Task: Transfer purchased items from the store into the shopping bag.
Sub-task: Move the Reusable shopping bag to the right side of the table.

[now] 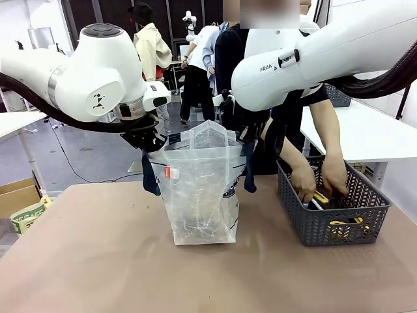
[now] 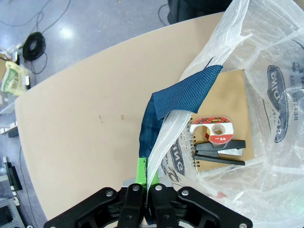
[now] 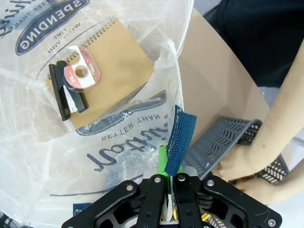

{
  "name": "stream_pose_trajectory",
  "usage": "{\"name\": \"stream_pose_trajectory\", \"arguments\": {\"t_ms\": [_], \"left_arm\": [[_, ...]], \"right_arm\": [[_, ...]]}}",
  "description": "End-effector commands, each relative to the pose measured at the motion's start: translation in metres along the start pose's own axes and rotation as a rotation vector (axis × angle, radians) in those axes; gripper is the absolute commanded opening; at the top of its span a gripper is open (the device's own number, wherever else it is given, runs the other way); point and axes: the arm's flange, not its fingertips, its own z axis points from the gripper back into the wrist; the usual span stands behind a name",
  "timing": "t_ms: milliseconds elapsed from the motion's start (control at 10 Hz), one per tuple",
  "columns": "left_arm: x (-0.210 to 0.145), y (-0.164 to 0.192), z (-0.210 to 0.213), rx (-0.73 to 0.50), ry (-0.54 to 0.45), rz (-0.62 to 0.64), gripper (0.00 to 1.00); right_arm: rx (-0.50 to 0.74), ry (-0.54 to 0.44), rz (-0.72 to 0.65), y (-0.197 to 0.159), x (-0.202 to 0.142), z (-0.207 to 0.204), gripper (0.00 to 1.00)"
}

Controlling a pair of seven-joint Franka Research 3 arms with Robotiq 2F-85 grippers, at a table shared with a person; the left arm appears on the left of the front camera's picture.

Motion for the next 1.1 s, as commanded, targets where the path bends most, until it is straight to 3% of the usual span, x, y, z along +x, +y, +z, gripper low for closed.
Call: {"name": "stream_pose_trajectory", "arguments": {"t_ms": [0,1000], "left_arm": [[0.0002,0.0019,0.0010,0.004,-0.003,0.000,0.00],[0.0002,0.0019,0.0010,0.004,-0.003,0.000,0.00]], "right_arm": [[-0.001,0.000,0.000,-0.0011,-0.0008,0.0002,0.00],[-0.001,0.000,0.000,-0.0011,-0.0008,0.0002,0.00]]}}
